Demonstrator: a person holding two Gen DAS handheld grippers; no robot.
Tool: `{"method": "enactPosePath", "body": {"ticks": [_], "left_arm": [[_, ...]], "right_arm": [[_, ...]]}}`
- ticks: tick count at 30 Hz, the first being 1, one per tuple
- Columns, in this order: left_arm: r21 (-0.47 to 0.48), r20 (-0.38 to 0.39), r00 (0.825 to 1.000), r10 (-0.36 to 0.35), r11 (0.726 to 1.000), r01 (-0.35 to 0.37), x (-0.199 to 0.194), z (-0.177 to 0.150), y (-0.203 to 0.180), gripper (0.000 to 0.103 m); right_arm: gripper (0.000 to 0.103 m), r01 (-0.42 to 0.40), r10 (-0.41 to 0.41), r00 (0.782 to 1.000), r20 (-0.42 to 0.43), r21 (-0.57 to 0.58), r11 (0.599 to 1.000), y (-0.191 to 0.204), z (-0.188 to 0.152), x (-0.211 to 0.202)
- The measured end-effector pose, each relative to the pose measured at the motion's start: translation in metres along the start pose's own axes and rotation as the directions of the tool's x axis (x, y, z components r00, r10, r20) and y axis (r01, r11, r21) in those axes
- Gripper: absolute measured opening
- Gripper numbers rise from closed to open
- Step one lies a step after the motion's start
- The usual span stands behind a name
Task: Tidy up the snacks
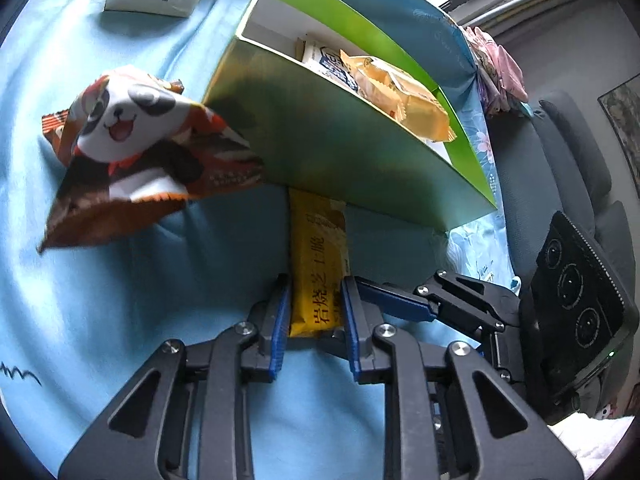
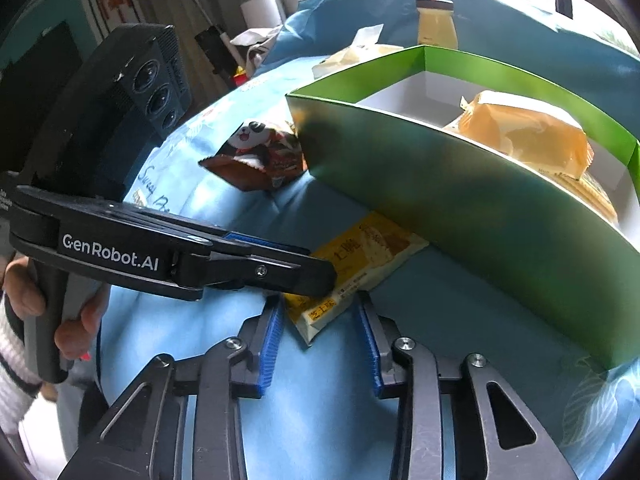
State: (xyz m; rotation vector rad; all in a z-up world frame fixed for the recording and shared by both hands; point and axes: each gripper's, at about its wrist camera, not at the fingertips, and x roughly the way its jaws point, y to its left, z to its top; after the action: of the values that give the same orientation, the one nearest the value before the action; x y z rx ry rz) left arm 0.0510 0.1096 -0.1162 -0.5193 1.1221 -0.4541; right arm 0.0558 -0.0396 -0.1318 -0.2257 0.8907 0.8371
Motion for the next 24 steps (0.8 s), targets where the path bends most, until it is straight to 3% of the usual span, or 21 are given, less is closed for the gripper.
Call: {"method": "enactPosePath", "body": {"ticks": [2,8,24], "left_arm": [[-0.008,0.002,1.0,-0.006,1.0,0.006,-0.001,-0.002,-0.001,0.022],[-0.022,0.015,1.0,-0.001,1.0,0.002,-0.005,-0.01,-0.004,0.022],[0.029,0.053,0.999,-0.001,1.0,-0.001,-0.025,-0.023,-0.037,0.022]], "right_arm": [[0.029,-0.009,0.01,1.0,0.002,-0.01,1.0,0.001,-0.004,-0.003],[0.025,-0.042,0.041,0.999,0.016,0.016,0.999,-0.001,-0.012,-0.011],[0.025,-0.041,0.041,0.996,0.074,0.01,0.999,0.009,-0.023,-0.049]]}}
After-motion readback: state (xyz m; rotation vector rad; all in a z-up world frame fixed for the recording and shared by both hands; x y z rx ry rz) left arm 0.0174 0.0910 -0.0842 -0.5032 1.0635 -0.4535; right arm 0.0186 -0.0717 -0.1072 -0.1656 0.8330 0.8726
